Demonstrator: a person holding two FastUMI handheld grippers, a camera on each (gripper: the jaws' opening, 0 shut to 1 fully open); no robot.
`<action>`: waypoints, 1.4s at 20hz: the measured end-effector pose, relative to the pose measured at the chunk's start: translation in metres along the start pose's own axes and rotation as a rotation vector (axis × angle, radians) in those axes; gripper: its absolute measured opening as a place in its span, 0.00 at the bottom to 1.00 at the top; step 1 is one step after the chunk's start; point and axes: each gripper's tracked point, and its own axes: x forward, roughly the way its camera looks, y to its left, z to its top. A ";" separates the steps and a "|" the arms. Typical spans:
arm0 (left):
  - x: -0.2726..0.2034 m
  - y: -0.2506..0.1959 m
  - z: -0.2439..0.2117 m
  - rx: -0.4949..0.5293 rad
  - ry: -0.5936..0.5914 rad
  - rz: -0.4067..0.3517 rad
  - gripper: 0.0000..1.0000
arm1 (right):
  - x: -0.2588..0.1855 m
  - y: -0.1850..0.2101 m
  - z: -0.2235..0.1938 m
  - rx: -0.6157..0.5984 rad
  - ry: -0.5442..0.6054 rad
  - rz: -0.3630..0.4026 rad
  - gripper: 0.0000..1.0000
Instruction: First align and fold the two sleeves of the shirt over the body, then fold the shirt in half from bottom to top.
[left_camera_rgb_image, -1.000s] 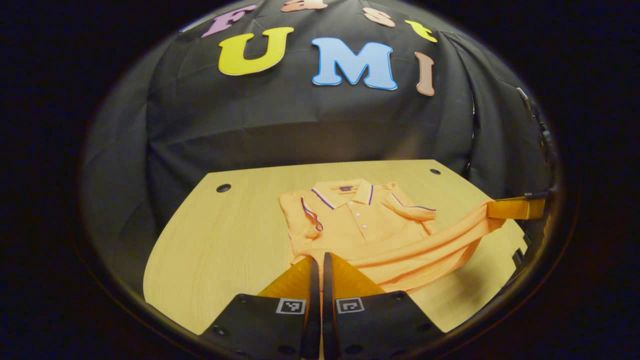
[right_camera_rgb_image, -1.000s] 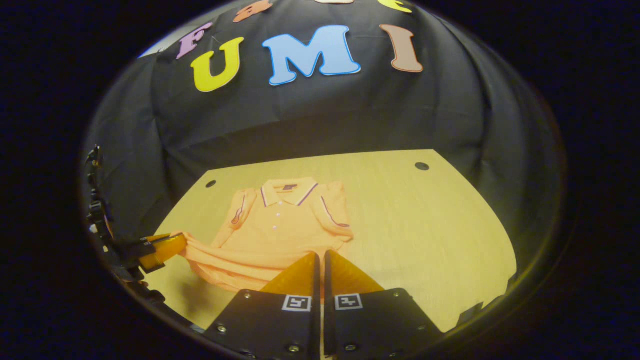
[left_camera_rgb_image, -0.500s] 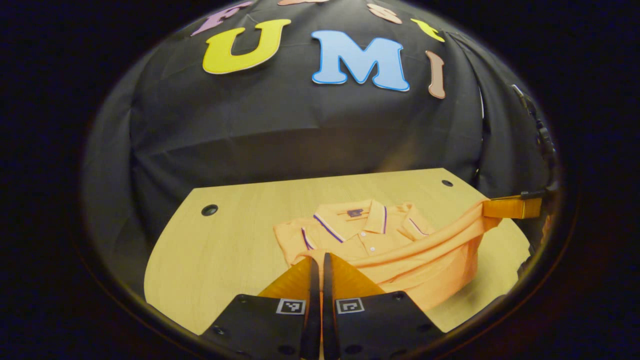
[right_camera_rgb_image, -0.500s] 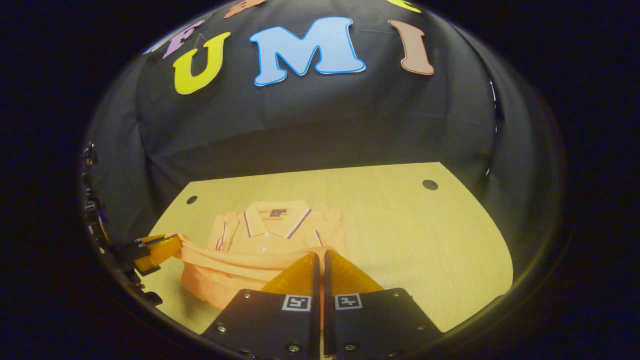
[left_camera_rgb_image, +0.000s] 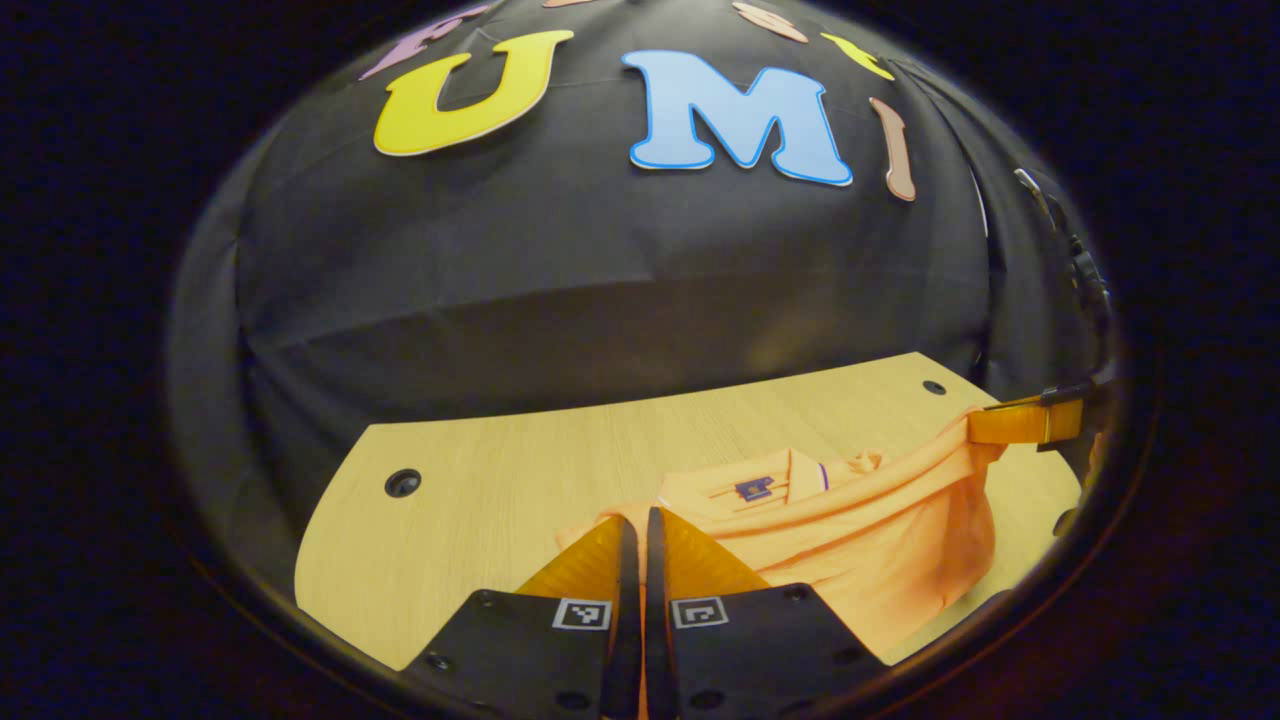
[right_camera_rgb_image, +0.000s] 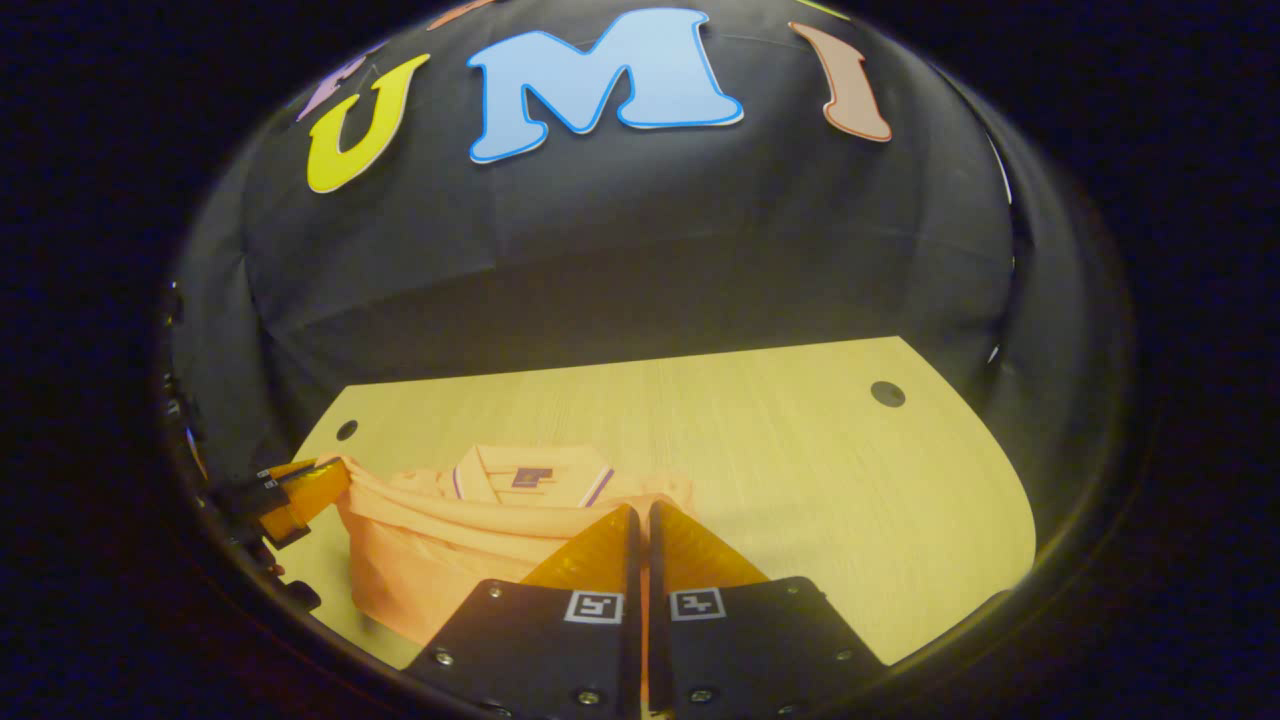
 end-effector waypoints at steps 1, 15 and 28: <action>0.010 0.002 0.002 0.004 -0.008 0.007 0.07 | 0.010 0.000 0.003 -0.008 -0.003 -0.006 0.03; 0.080 0.021 -0.028 0.011 -0.022 0.090 0.08 | 0.091 0.005 -0.011 -0.126 -0.012 -0.083 0.05; 0.061 0.007 -0.008 0.013 -0.021 0.069 0.46 | 0.063 -0.002 0.002 -0.178 -0.023 -0.105 0.40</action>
